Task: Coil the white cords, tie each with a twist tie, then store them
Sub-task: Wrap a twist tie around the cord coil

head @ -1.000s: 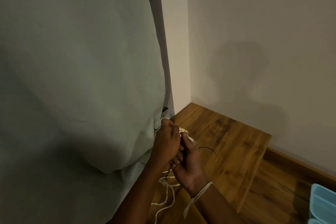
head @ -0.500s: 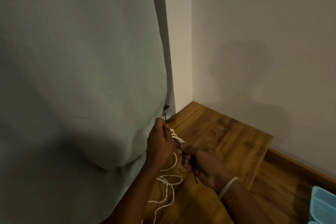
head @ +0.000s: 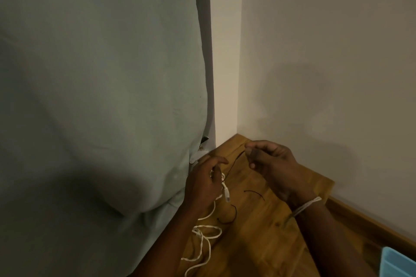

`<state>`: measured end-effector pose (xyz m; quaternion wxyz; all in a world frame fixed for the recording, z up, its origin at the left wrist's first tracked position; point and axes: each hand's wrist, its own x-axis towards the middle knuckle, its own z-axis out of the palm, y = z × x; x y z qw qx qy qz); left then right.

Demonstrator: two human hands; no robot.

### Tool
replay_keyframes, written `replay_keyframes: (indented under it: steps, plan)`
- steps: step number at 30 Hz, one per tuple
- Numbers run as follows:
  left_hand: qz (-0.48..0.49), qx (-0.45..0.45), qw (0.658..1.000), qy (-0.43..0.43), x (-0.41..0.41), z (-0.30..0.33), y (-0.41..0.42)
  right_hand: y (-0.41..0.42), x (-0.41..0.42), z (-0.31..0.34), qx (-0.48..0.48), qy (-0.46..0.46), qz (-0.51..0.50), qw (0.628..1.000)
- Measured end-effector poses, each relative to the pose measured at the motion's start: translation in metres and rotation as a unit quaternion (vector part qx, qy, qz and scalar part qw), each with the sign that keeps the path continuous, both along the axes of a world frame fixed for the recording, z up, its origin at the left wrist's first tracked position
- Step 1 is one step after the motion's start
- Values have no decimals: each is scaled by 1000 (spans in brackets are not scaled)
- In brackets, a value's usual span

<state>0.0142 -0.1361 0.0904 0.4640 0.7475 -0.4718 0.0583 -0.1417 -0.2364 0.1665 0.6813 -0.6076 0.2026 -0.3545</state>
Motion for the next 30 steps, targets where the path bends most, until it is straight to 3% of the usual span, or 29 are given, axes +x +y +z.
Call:
replay_keyframes:
  steps: [8,12,15,19,23,30]
  plan:
    - [17,-90,994,58,-3,-1,1,5,11,-24,177,-129,79,973]
    - [32,-119,990,70,-1,2,3,6,17,-27,72,2,34,997]
    - [45,-132,988,63,-2,6,5,8,19,-31,20,41,16,999]
    - [48,-120,991,35,-2,9,7,12,23,-34,-23,24,-12,999]
    - [53,-114,992,2,-4,11,7,14,25,-30,-27,-34,-30,999]
    - [56,-129,990,-17,-10,14,8,14,25,-33,-7,-53,-43,998]
